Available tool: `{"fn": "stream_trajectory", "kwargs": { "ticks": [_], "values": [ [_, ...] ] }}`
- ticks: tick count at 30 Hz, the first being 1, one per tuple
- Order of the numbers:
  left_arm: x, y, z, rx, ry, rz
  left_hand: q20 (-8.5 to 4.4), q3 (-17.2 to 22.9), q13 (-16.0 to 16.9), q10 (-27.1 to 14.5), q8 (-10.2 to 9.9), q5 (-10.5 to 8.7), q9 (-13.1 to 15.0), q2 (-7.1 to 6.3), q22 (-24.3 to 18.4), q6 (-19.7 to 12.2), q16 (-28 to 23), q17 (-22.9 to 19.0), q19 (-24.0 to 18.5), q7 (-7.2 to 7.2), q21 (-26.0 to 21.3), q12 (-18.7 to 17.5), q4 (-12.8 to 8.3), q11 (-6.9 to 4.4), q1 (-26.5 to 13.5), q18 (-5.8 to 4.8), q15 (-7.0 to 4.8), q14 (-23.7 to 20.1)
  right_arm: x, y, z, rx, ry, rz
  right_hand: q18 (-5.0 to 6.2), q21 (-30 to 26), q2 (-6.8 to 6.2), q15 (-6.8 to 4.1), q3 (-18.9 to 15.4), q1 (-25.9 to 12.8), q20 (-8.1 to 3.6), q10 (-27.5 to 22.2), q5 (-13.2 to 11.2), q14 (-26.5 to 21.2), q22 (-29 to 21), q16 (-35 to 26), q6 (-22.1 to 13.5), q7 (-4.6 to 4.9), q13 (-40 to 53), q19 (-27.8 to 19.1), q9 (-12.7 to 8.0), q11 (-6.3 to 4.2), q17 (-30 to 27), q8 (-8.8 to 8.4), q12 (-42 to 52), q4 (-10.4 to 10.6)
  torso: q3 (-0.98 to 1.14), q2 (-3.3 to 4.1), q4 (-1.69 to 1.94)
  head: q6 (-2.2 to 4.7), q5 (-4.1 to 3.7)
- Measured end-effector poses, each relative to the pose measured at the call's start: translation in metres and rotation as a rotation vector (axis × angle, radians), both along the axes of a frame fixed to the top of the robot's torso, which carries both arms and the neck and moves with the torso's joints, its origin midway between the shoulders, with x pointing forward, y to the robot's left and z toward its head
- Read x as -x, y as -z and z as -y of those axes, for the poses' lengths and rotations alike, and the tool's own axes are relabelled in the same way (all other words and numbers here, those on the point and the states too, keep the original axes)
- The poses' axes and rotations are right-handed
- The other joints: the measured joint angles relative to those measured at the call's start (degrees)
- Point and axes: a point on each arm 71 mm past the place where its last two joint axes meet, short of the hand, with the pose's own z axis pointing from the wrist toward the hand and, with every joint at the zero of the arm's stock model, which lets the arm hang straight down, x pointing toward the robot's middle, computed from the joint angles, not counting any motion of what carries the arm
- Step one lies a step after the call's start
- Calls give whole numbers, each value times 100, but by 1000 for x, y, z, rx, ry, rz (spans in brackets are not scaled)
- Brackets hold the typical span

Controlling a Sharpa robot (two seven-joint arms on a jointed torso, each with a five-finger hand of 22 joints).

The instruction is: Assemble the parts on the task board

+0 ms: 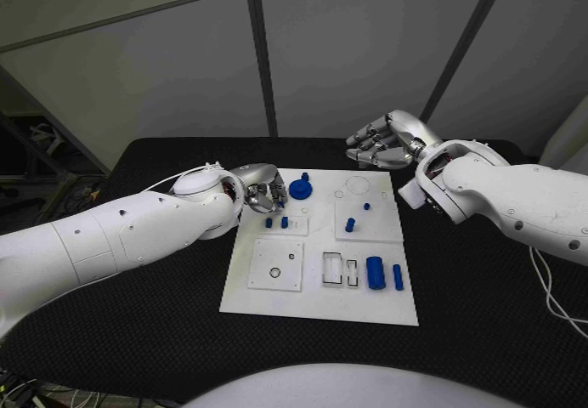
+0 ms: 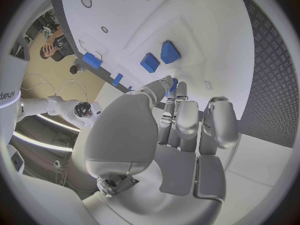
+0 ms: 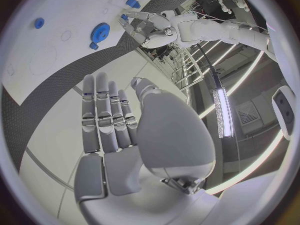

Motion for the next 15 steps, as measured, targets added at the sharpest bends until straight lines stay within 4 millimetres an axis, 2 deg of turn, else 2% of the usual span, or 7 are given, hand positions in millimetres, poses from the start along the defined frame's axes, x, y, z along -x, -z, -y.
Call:
{"fn": "stream_trajectory", "kwargs": {
  "ticks": [11,13,15],
  "values": [
    [-1,1,0,-14,-3,-15,0,0,-5,0,-10,0,-11,0,0,-1,0,-15,0,0,-44,-27,0,0,0,6,0,0,0,0,0,0,0,0,0,0,0,0,0,0,0,0,0,0,-4,0,0,0,0,0,0,0,0,0,0,0,-1,-2,1,-12,-2],
    [-1,2,0,-15,-4,-16,0,0,-18,0,-114,0,-47,-40,0,-83,0,-29,0,29,-44,-95,0,0,-40,6,0,0,0,0,0,0,0,0,0,0,0,0,0,0,0,0,0,0,-4,0,0,0,0,0,0,0,0,0,0,0,-1,-2,1,-12,-2],
    [-1,2,0,-16,-4,-17,0,0,-36,0,-284,0,-130,-63,0,-325,0,-48,0,31,-44,-170,0,0,-63,6,0,0,0,0,0,0,0,0,1,0,0,0,0,0,0,0,0,0,-4,0,0,0,0,0,0,0,0,0,0,0,-2,-1,1,-12,-2]
  ]
}}
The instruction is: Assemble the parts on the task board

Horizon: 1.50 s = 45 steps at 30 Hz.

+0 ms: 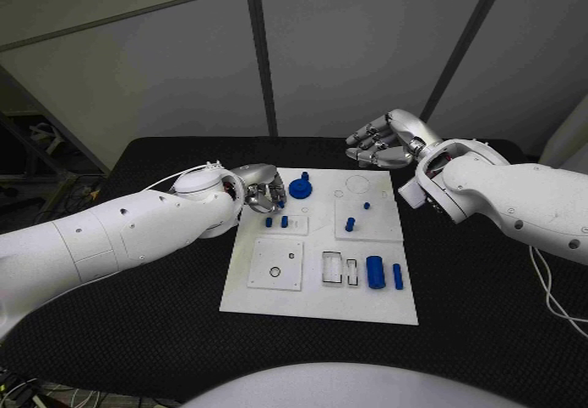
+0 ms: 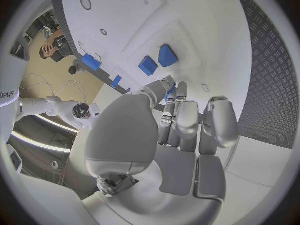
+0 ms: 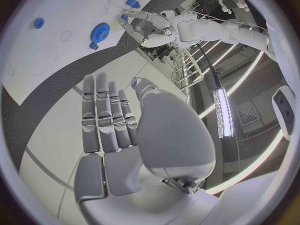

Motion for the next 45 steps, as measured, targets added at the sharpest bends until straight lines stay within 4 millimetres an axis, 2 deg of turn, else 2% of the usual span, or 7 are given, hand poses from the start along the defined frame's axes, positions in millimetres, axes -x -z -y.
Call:
{"fn": "stream_trajectory", "kwargs": {
  "ticks": [6,20,28,33,39,40,45],
  "values": [
    [0,1,0,-1,-1,-1,22,-10,-49,-24,-318,0,-211,-50,0,-469,0,-59,-22,-62,0,-191,10,24,-50,0,0,0,0,0,0,0,0,0,0,-21,0,0,4,0,0,0,26,0,-4,0,0,0,-7,0,0,0,0,0,0,-4,0,-1,1,-3,0],
    [0,1,-5,-3,-8,1,22,-39,-71,-54,-317,0,-324,-72,0,-640,0,-106,-22,-50,-45,-278,39,54,-72,0,21,-21,-1,2,7,27,1,-16,0,31,48,-59,109,99,-44,-72,41,243,35,70,34,-34,-89,213,32,-30,59,47,0,-131,1,-2,1,17,-5],
    [2,-7,-20,8,-28,13,42,-39,-76,-74,-317,0,-337,-72,0,-639,0,-141,-43,-50,-133,-307,39,74,-72,0,40,-41,2,4,17,121,-15,-12,-1,848,104,-347,173,272,-362,166,-47,840,566,1066,395,-229,-242,916,87,-221,650,171,-50,-412,0,-11,4,49,-8],
    [2,-18,-40,43,-66,34,63,-65,-74,-74,-246,0,-347,-61,0,-488,0,-189,-63,52,-172,-307,65,74,-84,0,19,-62,6,4,25,223,-29,8,0,2092,121,-402,274,289,-451,356,-85,829,1767,2034,602,-300,-342,1251,87,-310,1206,171,-178,-514,-3,-13,4,129,-47],
    [5,-26,-65,188,-146,21,159,-56,-98,-254,-114,0,-392,-47,-163,-164,-1346,-2224,-1006,176,-1884,-374,135,203,-140,9,139,-1032,12,7,30,366,-48,51,-228,3492,121,-422,375,288,-469,412,-220,850,3191,3759,738,-387,-468,1623,87,-348,2418,132,-450,-591,-3,-12,0,196,-164],
    [5,-28,-69,236,-164,14,170,-38,-101,-279,-114,0,-410,-18,-251,-163,-1508,-2430,-1131,176,-2117,-374,117,218,-110,255,146,-1135,14,9,30,396,-52,60,-227,3632,121,-422,394,289,-469,412,-252,850,3336,3944,738,-388,-491,1663,87,-348,2547,102,-492,-592,-4,-12,-2,206,-186],
    [8,-34,-82,462,-216,-21,186,18,-88,-267,-74,0,-442,53,-590,-51,-1809,-2712,-1522,206,-2856,-294,93,207,-39,274,143,-1292,22,19,27,505,-71,92,-317,4243,67,-422,450,235,-440,321,-379,850,3973,4762,708,-357,-593,1895,55,-289,3158,-30,-684,-590,-7,-5,-5,237,-269]
  ]
}}
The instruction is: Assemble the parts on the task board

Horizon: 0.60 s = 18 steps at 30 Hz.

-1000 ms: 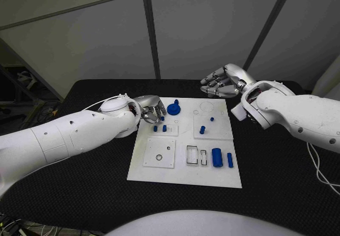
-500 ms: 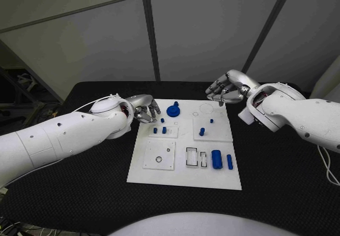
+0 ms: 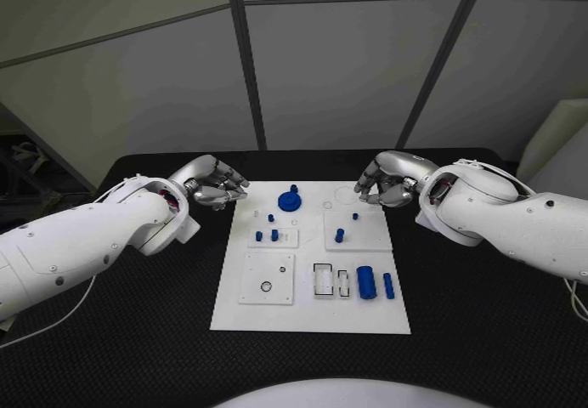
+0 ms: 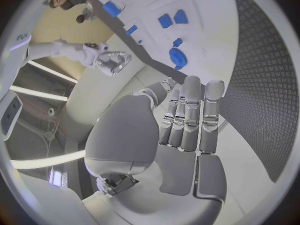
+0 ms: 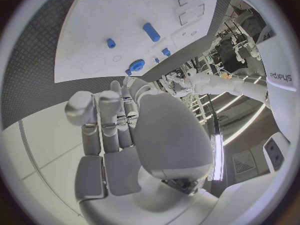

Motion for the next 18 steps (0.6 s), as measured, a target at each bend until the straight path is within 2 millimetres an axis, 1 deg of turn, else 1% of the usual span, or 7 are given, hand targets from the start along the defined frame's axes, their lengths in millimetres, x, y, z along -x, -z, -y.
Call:
{"fn": "stream_trajectory", "kwargs": {
  "ticks": [1,2,3,7,9,11,18],
  "values": [
    [1,-1,-2,48,-6,-5,3,7,15,38,1,0,-7,20,-93,29,-61,-42,-118,-12,-202,36,-7,-11,20,7,-1,-42,1,2,-1,18,-4,5,-80,87,-27,0,23,-21,9,-69,-34,0,89,128,-62,37,-30,9,-23,13,91,-28,-49,23,0,0,0,3,-14],
    [2,-3,-3,111,-14,-12,3,7,25,55,25,0,-14,20,-161,46,-106,-76,-202,0,-349,69,-7,-10,19,44,6,-77,3,5,-3,41,-7,12,-89,155,-64,3,35,-19,30,-96,-58,-3,160,229,-129,65,-54,31,-39,42,162,-49,-86,30,0,0,0,6,-23],
    [2,-4,-4,157,-19,-18,6,7,34,66,26,0,-22,20,-220,73,-143,-101,-276,-8,-480,99,-7,-21,19,372,-1,-102,4,7,-4,57,-9,17,-90,222,-83,24,47,-37,52,-129,-85,-24,230,331,-181,90,-71,53,-55,75,235,-53,-112,18,0,0,-1,9,-32],
    [6,-8,-4,333,-30,-37,0,-19,71,106,26,-24,-45,50,-351,101,-200,-164,-405,-20,-763,188,-32,-22,-11,350,-1,-143,6,14,-9,112,-15,34,-89,386,-136,57,81,-46,89,-226,-157,-13,404,620,-312,165,-134,90,-107,131,435,-53,-179,46,-3,2,-1,13,-73],
    [8,-10,-4,408,-34,-46,6,-29,76,118,48,-24,-45,50,-377,101,-209,-176,-454,-20,-818,209,-21,-34,-11,348,-1,-142,7,18,-11,136,-17,38,-88,445,-136,96,114,-46,111,-249,-190,-11,467,731,-350,164,-158,111,-122,154,508,-53,-182,46,-7,2,2,4,-79],
    [9,-11,-4,462,-38,-51,-1,-35,79,127,49,-24,-51,50,-396,101,-209,-181,-466,-20,-850,216,-15,-43,-11,347,-1,-164,7,21,-12,152,-16,41,-88,463,-183,96,114,-44,111,-250,-190,-11,506,796,-350,164,-175,111,-129,155,545,-53,-182,46,-7,2,7,1,-80],
    [13,-14,-4,588,-53,-62,-1,-51,86,127,48,-23,-59,73,-425,121,-221,-200,-491,-41,-895,250,-31,-43,11,345,-1,-181,6,30,-17,198,-16,36,-93,620,-181,96,198,-45,137,-250,-217,-12,659,1030,-371,185,-209,168,-139,155,705,-53,-205,41,-5,3,14,-8,-84]
  ]
}}
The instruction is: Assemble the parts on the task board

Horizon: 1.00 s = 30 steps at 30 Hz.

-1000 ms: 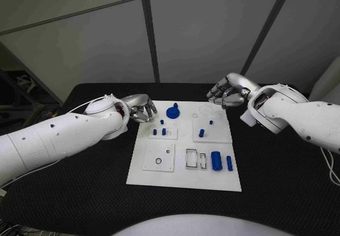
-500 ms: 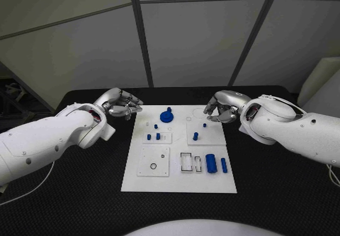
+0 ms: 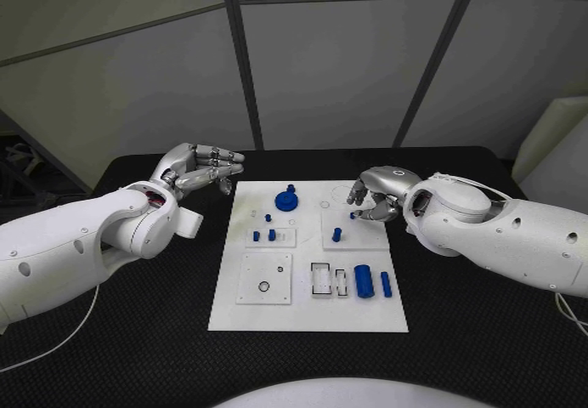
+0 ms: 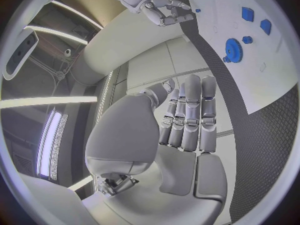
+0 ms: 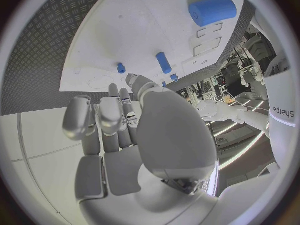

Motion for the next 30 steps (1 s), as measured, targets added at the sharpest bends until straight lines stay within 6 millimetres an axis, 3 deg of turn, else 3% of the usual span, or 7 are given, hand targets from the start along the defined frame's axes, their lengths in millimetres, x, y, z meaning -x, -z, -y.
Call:
{"fn": "stream_trajectory", "kwargs": {
  "ticks": [2,13,18,20,27,30],
  "values": [
    [1,0,0,17,-2,-1,0,0,3,0,0,0,-1,0,-1,0,-12,-3,-16,0,-2,4,0,0,0,1,0,0,0,3,-1,10,0,-4,-87,42,0,0,9,0,3,0,0,0,41,54,0,0,-5,13,-5,0,44,0,0,-9,1,1,0,-2,3],
    [1,-1,-1,71,-14,-1,0,-16,5,0,0,0,-11,0,-8,-1,-12,-16,-15,0,-22,4,-16,0,0,0,0,0,-1,14,-6,53,-2,-28,-86,180,0,0,87,0,14,0,0,0,194,254,32,-31,-28,68,-4,0,182,3,0,-26,6,7,-3,-23,14],
    [1,-1,-1,82,-17,-3,0,-16,14,0,0,0,-23,15,-17,-1,-12,-32,-15,0,-45,32,-16,0,16,0,-1,-38,-3,17,-8,64,-4,-35,-89,393,2,0,154,2,-9,130,0,0,332,465,139,-72,-28,214,7,-61,327,55,50,-61,6,7,-4,-34,13],
    [1,-1,-1,84,-19,-3,0,-16,14,0,0,0,-23,29,-17,-1,-12,-32,-15,-1,-45,34,-16,0,30,0,0,-40,-3,18,-9,66,-5,-37,-175,468,31,0,160,31,-15,168,0,0,334,521,196,-72,-30,246,15,-82,368,62,73,-67,6,7,-4,-37,15],
    [0,-1,-3,88,-28,-3,0,-16,13,0,0,1,-23,29,-16,-1,-12,-31,-15,-1,-45,34,-16,0,30,0,1,-41,-4,19,-11,70,-8,-34,-175,657,87,0,252,86,-47,315,-6,0,333,655,344,-119,-11,332,42,-124,449,106,125,-138,9,6,-9,-49,35],
    [-1,-1,-4,89,-30,-3,0,-15,13,0,0,1,-23,29,-16,-1,-12,-31,-15,-1,-45,34,-16,0,30,0,1,-41,-4,19,-11,71,-8,-32,-174,710,133,-6,312,132,-58,400,-215,-5,333,733,420,-141,-3,365,53,-150,470,121,135,-187,9,3,-9,-52,36]
  ]
}}
